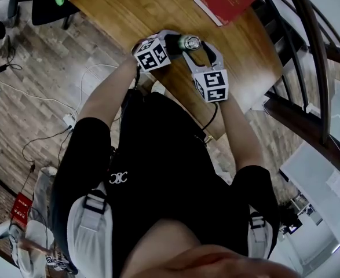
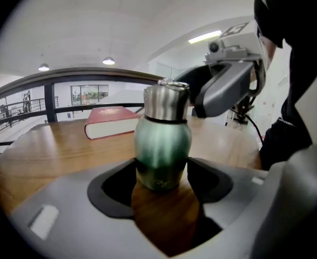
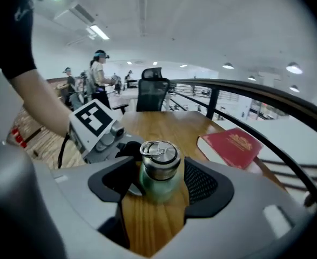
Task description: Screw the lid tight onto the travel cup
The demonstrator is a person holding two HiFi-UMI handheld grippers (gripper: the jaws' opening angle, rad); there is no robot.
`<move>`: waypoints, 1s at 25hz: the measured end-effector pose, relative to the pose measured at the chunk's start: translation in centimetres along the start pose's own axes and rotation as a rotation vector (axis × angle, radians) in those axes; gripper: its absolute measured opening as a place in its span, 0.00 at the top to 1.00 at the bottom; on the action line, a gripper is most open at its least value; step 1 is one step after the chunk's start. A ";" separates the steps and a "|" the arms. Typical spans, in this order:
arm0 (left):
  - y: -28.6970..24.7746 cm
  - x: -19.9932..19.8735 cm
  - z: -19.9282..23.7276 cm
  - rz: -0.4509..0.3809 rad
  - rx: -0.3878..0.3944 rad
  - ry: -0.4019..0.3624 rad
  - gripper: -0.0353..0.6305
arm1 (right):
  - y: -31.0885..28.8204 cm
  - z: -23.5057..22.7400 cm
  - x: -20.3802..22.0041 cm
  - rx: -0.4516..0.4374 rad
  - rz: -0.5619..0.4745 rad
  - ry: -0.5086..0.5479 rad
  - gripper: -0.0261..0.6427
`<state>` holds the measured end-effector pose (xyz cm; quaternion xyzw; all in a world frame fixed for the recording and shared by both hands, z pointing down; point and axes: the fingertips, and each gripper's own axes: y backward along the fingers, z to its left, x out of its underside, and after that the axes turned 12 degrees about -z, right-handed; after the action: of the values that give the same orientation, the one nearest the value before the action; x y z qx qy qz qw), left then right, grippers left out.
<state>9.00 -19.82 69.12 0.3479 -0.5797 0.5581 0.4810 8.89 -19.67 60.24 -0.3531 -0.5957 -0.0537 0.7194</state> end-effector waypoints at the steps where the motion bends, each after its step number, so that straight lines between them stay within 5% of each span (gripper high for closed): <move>1: 0.0 0.0 0.0 0.001 0.001 -0.003 0.43 | 0.3 -0.1 -0.1 -0.067 -0.004 0.042 0.57; 10: 0.1 -0.1 0.0 0.021 0.000 -0.011 0.43 | -1.1 0.1 1.3 -0.487 0.169 0.468 0.57; 15: 0.1 -0.1 0.0 0.034 -0.014 -0.005 0.43 | -1.4 0.2 1.5 -0.593 0.232 0.528 0.57; 19: 0.1 0.0 0.0 0.031 -0.025 0.003 0.43 | -1.5 0.1 1.5 -0.543 0.207 0.468 0.57; 25: 0.1 0.2 0.0 0.034 -0.054 0.008 0.42 | -1.8 -0.2 0.5 -0.241 0.150 0.248 0.57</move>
<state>8.83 -19.75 69.31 0.3227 -0.5984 0.5518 0.4830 8.25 -20.94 61.45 -0.4708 -0.4637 -0.1143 0.7418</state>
